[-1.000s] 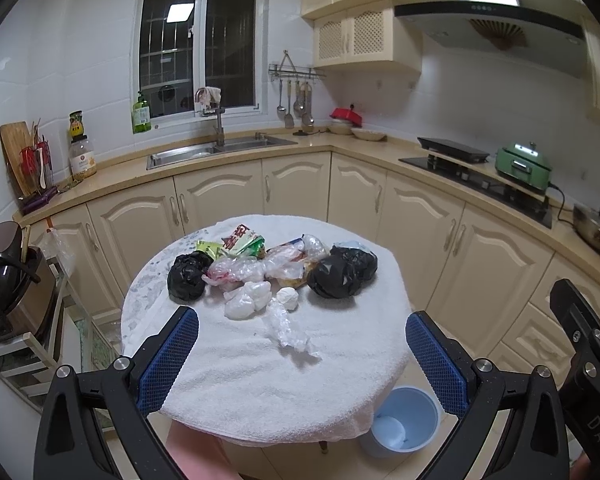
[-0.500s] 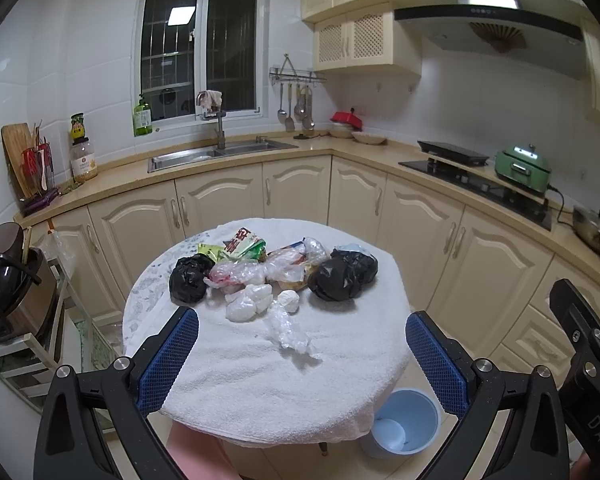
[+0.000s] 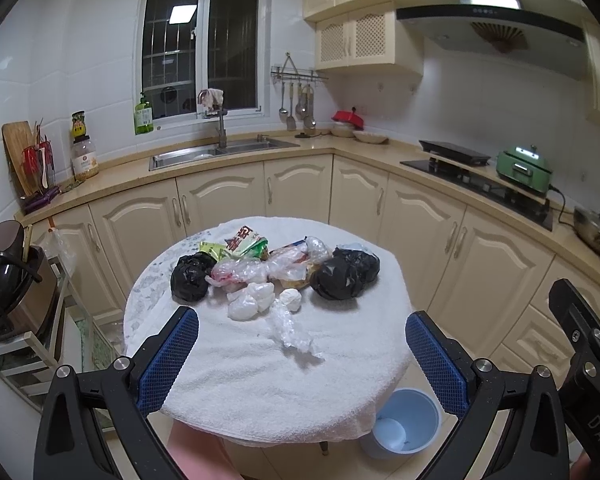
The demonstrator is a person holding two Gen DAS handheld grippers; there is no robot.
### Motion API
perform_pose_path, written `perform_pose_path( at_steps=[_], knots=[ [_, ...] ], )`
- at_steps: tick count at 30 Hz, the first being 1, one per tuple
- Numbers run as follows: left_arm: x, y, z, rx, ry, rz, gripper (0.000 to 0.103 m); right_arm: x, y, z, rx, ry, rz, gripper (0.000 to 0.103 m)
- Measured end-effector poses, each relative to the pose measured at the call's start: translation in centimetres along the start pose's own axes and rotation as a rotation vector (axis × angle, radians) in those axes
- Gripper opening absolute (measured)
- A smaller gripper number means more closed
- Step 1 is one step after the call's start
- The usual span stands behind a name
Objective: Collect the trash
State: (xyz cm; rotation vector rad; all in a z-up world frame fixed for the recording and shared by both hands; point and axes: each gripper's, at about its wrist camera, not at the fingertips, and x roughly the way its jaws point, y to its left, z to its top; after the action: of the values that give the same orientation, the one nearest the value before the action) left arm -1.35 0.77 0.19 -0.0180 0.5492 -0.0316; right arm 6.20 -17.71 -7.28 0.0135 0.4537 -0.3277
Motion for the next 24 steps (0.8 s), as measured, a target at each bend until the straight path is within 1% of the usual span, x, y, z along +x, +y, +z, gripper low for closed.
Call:
perform_pose_path(
  at_steps=[9,24],
  knots=[
    [0.16,-0.13,-0.04,0.014,0.001,0.008,0.102,0.14,0.15,-0.11,0.002,0.005,0.001,0.103],
    [0.50,-0.31,-0.23,0.021,0.009,0.000,0.102,0.34,0.21,-0.49,0.001,0.009,-0.003,0.103]
  ],
)
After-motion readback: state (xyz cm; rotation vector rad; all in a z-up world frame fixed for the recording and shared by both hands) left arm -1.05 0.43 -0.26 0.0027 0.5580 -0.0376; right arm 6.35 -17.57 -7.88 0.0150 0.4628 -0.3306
